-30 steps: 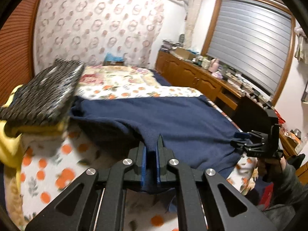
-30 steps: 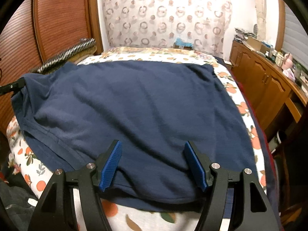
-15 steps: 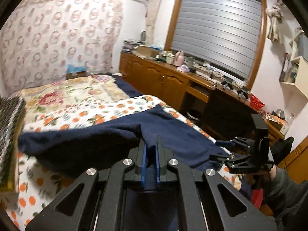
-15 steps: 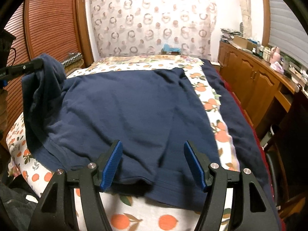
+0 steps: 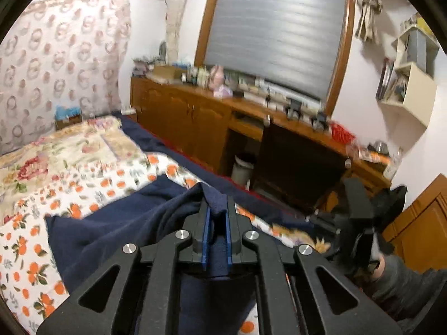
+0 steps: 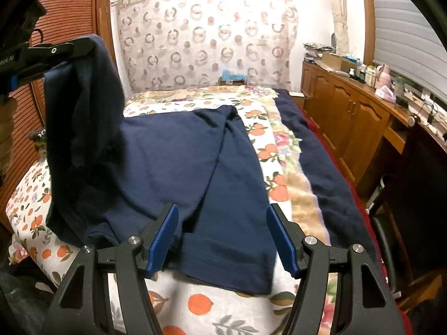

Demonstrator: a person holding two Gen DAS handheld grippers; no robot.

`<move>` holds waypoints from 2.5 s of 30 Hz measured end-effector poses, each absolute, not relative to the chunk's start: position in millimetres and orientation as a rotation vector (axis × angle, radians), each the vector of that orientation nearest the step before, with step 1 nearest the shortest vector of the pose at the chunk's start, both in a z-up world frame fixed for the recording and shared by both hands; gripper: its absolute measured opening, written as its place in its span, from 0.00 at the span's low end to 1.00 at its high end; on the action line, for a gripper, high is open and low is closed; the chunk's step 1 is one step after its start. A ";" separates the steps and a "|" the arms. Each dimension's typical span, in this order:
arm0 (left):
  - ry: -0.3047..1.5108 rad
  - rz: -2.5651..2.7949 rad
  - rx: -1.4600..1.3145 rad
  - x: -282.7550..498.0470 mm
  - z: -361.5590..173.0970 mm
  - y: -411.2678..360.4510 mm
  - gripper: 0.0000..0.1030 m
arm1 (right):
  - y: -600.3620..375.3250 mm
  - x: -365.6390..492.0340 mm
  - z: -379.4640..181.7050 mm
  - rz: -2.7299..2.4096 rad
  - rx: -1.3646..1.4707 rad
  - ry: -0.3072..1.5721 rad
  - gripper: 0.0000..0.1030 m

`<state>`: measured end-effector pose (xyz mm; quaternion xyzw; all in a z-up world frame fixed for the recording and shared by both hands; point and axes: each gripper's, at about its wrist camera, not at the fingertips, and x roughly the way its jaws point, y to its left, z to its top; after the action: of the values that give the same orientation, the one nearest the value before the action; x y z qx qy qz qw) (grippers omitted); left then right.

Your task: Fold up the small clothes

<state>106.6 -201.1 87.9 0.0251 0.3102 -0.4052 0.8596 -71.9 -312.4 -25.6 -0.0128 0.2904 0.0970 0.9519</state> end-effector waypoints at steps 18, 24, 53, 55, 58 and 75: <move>0.687 -0.566 0.032 94.8 36.0 -91.3 0.76 | -278.2 -48.0 -11.2 0.242 -0.056 0.568 0.65; 0.676 -0.470 0.003 89.2 25.8 -52.8 0.90 | -248.3 -30.6 -6.5 0.305 -0.107 0.557 0.65; 0.704 -0.272 -0.075 82.1 -5.3 25.4 0.90 | -134.7 49.0 -11.0 0.575 -0.359 0.627 0.65; 0.707 -0.273 -0.075 82.1 -6.6 24.9 0.90 | -126.3 55.5 -15.0 0.602 -0.387 0.649 0.65; 0.712 -0.275 -0.077 82.3 -8.7 24.8 0.90 | -118.2 65.2 -22.2 0.629 -0.424 0.687 0.65; 0.728 -0.301 -0.074 82.8 -15.2 16.5 0.90 | -157.6 99.1 13.7 0.596 -0.322 0.604 0.11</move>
<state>82.8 16.5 -15.2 -0.0360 0.3544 -0.1464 0.9229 99.1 -157.6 13.7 -0.1557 0.2917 0.2877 0.8988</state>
